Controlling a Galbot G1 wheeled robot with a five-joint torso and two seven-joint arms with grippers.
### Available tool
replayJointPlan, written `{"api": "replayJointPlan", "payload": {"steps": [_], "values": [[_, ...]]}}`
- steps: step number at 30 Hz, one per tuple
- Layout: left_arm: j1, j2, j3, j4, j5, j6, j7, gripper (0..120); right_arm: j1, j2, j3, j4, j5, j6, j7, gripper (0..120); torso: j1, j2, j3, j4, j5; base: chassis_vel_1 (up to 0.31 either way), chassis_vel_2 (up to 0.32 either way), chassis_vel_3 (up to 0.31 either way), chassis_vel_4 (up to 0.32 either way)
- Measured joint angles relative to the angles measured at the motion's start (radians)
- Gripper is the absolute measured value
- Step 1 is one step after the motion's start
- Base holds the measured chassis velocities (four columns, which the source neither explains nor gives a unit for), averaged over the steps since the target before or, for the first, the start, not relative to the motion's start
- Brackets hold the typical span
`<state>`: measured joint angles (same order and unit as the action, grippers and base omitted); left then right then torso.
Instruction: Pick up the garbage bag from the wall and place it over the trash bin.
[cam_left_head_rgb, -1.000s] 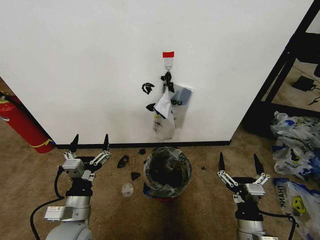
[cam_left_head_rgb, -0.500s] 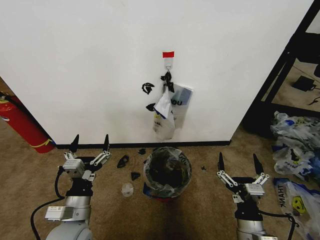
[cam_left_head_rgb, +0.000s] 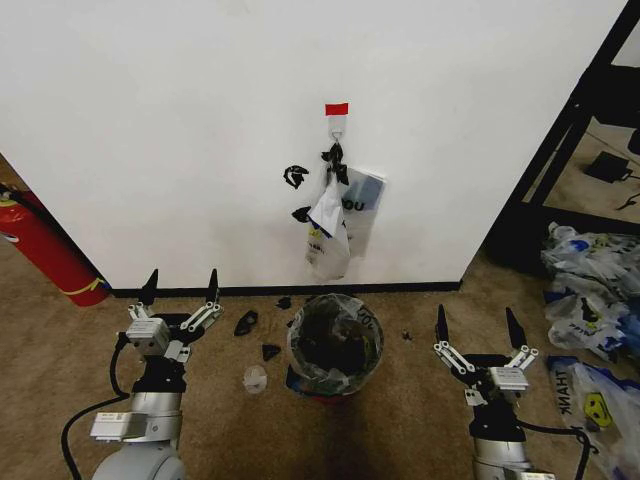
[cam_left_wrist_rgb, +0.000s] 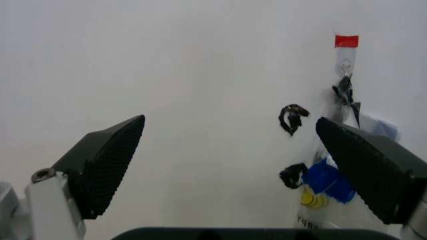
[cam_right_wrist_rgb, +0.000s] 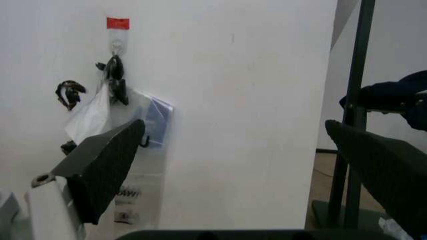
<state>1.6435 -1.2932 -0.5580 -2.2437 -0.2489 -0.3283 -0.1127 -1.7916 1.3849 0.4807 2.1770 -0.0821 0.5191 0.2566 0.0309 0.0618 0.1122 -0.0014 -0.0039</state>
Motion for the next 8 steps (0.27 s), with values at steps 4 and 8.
{"api": "replayJointPlan", "payload": {"steps": [4, 8], "values": [[0.0, 0.0, 0.0, 0.0, 0.0, 0.0, 0.0, 100, 0.0, 0.0, 0.0, 0.0, 0.0, 0.0, 0.0, 100, 0.0, 0.0, 0.0, 0.0, 0.0, 0.0, 0.0, 0.0, 0.0], [0.0, 0.0, 0.0, 0.0, 0.0, 0.0, 0.0, 100, 0.0, 0.0, 0.0, 0.0, 0.0, 0.0, 0.0, 100, 0.0, 0.0, 0.0, 0.0, 0.0, 0.0, 0.0, 0.0, 0.0]]}}
